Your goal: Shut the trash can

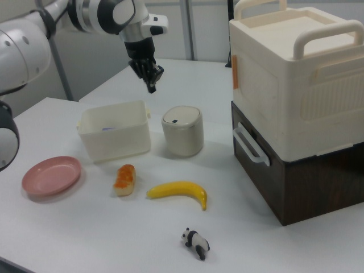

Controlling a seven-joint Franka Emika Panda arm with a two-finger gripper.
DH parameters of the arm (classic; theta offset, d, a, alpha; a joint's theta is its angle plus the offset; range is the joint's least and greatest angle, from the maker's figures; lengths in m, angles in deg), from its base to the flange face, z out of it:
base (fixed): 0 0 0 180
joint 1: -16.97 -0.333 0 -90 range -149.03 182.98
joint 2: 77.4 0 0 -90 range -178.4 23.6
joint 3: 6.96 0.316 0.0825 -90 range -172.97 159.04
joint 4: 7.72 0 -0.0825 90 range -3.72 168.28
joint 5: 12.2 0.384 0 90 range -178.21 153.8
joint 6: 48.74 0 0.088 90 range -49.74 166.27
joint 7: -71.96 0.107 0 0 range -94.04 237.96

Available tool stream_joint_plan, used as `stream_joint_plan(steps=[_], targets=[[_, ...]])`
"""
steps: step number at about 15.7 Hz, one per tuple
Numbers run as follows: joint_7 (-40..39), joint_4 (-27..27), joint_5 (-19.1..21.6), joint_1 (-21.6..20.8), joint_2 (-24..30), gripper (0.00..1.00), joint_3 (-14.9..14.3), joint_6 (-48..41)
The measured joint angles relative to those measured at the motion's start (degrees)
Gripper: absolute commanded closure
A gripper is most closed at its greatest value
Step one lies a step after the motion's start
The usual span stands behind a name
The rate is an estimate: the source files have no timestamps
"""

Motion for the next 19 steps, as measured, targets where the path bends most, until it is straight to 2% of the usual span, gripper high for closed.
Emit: stream_joint_plan(steps=[2, 3, 4, 5, 6, 19], targets=[[-6.5, 0.0, 3.2, 2.3, 2.1, 1.0, 0.0, -6.1], [-8.8, 0.1, 3.9, 3.1, 3.0, 0.89, 0.0, -7.7], [-9.9, 0.1, 4.0, 3.2, 3.3, 0.63, 0.0, -8.2], [-11.2, 0.2, 4.0, 3.3, 3.3, 0.28, 0.1, -8.7], [-11.9, 0.3, 4.0, 3.3, 3.3, 0.0, 0.1, -8.8], [-13.0, 0.5, 3.9, 3.7, 5.8, 0.0, 0.0, -8.8]])
